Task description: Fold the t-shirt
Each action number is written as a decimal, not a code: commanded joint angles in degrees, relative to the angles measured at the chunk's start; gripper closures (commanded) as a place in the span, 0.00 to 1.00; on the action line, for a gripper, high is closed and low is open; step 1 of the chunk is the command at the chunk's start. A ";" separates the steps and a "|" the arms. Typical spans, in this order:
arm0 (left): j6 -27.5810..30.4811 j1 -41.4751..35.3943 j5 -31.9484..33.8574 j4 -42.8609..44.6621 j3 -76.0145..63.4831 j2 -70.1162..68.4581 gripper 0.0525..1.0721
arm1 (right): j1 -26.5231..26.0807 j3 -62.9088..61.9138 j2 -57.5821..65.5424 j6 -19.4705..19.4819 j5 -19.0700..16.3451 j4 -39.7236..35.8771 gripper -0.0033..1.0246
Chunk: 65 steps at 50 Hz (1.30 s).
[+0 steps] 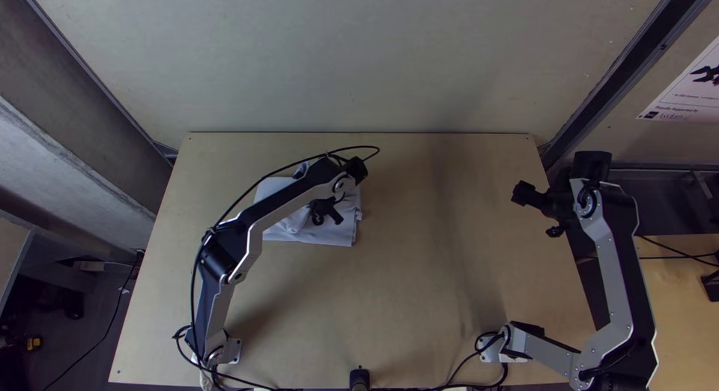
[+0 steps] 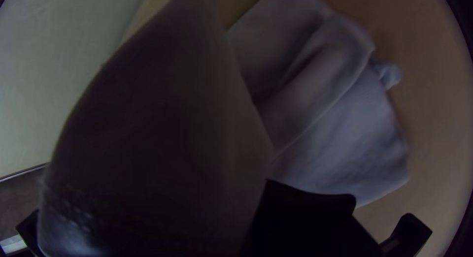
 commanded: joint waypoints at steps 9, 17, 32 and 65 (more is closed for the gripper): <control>-7.72 -3.35 20.46 -2.00 17.47 9.37 0.04 | -0.35 -4.63 -1.92 -0.69 -0.26 0.40 0.04; -13.61 -4.84 42.43 4.85 21.69 13.24 0.04 | -0.79 -6.21 -3.06 -1.39 -0.26 0.49 0.04; -13.08 -5.72 45.94 5.20 25.03 12.45 0.04 | -4.22 -6.21 -3.59 -4.47 -0.26 1.46 0.04; -3.15 15.73 29.77 7.49 15.10 -20.25 0.04 | 2.55 7.59 -6.58 -7.89 -0.35 22.02 0.04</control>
